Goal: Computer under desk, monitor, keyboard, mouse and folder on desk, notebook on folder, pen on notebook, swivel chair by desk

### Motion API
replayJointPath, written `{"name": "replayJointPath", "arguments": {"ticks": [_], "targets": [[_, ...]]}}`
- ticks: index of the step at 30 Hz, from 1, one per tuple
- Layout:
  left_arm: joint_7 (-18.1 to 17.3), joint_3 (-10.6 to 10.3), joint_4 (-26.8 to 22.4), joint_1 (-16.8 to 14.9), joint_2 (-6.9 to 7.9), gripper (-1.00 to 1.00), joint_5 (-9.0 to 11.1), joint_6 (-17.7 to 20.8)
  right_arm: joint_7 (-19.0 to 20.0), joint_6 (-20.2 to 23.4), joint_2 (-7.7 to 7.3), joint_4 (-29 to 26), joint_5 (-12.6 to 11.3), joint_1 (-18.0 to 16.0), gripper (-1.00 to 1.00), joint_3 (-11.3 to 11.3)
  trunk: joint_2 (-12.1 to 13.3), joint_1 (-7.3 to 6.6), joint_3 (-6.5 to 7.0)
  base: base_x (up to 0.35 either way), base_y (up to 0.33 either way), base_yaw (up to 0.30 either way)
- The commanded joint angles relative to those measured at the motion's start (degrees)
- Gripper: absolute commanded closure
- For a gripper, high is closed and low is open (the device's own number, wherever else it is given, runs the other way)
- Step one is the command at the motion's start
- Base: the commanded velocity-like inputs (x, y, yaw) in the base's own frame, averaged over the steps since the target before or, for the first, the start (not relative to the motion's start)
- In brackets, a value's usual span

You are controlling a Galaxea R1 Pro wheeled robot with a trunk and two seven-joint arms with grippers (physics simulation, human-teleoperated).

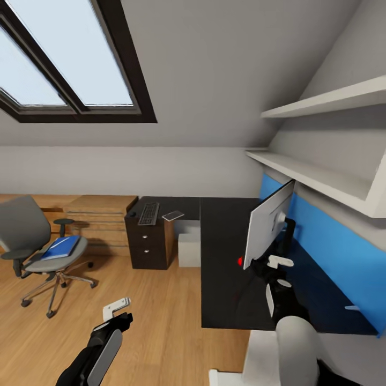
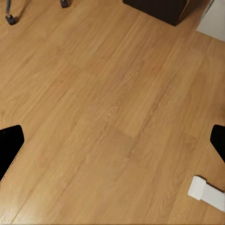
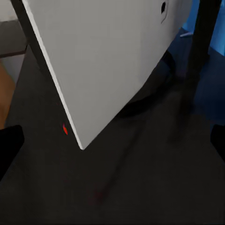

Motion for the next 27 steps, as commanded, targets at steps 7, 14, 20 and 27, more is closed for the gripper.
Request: {"name": "replayJointPath", "arguments": {"ticks": [7, 14, 20, 27], "targets": [[0.6, -1.5, 0.0, 0.0, 0.09, -1.00, 0.4, -0.2, 0.4, -9.3, 0.11, 0.8, 1.7, 2.8, -1.00, -0.1, -0.1, 0.05, -0.06, 0.158, 0.209, 0.000], [0.6, -1.6, 0.1, 0.0, 0.03, -1.00, 0.4, -0.2, 0.1, -14.1, 0.11, 1.1, 1.7, 3.2, -1.00, 0.0, -0.1, 0.05, -0.06, 0.104, 0.117, 0.000], [0.6, -2.6, 0.2, 0.0, 0.07, -1.00, 0.5, -0.2, -0.1, -14.9, 0.11, 1.1, 1.6, 3.2, -1.00, 0.0, -0.1, 0.05, -0.06, 0.081, 0.081, 0.000], [0.7, -2.9, 0.2, 0.0, 0.04, -1.00, 0.5, -0.2, -1.8, -15.1, 0.11, 1.0, 1.5, 3.2, -1.00, -0.1, -0.1, 0.05, -0.06, 0.005, 0.005, 0.000]]}}
